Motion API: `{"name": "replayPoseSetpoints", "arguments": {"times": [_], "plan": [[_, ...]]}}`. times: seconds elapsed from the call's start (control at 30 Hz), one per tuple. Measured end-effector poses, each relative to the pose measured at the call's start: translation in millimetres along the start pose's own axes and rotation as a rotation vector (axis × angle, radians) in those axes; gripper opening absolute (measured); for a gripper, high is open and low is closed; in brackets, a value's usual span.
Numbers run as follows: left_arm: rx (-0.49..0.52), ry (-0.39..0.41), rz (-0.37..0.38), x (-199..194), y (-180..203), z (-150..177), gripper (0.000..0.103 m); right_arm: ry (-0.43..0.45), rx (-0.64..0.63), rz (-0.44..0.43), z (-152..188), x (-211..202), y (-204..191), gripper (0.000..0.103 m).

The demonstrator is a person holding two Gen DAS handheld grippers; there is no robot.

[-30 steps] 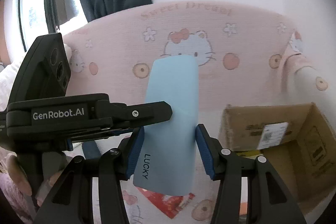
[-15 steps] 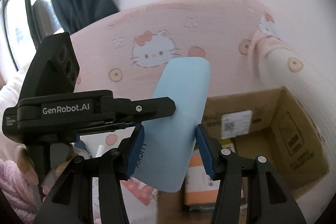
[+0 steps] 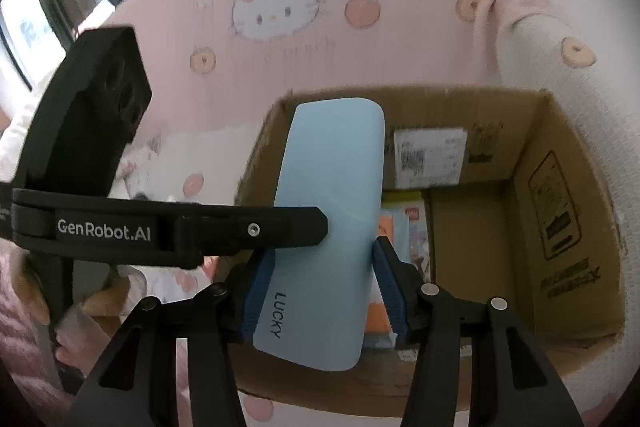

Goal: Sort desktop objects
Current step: 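Carry the light-blue box with the left gripper over the cardboard box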

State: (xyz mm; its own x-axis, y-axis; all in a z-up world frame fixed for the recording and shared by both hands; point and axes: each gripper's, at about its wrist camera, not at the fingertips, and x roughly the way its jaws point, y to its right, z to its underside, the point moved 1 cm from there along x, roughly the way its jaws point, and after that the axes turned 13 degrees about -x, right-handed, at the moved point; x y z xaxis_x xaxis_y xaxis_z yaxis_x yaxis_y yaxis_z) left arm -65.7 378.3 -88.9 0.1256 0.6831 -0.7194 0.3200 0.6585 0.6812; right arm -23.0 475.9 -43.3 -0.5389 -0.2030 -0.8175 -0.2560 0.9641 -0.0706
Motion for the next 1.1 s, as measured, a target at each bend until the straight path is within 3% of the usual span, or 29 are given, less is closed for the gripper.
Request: {"name": "replayPoseSetpoints", "arguments": {"times": [0.13,0.23,0.4,0.77,1.1], "plan": [[0.034,-0.006,-0.111,8,10,1,0.046,-0.050,0.018,-0.041,0,11,8,0.048],[0.012,-0.036,-0.141,12,11,-2,0.046,-0.100,0.028,-0.071,-1,20,13,0.048],[-0.033,-0.066,-0.107,12,5,-8,0.048,-0.141,0.053,-0.132,-5,34,16,0.048],[-0.037,-0.052,-0.057,6,4,-3,0.048,-0.136,0.083,-0.061,-3,30,21,0.048],[0.009,0.088,-0.017,-27,6,-11,0.056,-0.120,0.123,-0.049,-11,33,20,0.049]]}}
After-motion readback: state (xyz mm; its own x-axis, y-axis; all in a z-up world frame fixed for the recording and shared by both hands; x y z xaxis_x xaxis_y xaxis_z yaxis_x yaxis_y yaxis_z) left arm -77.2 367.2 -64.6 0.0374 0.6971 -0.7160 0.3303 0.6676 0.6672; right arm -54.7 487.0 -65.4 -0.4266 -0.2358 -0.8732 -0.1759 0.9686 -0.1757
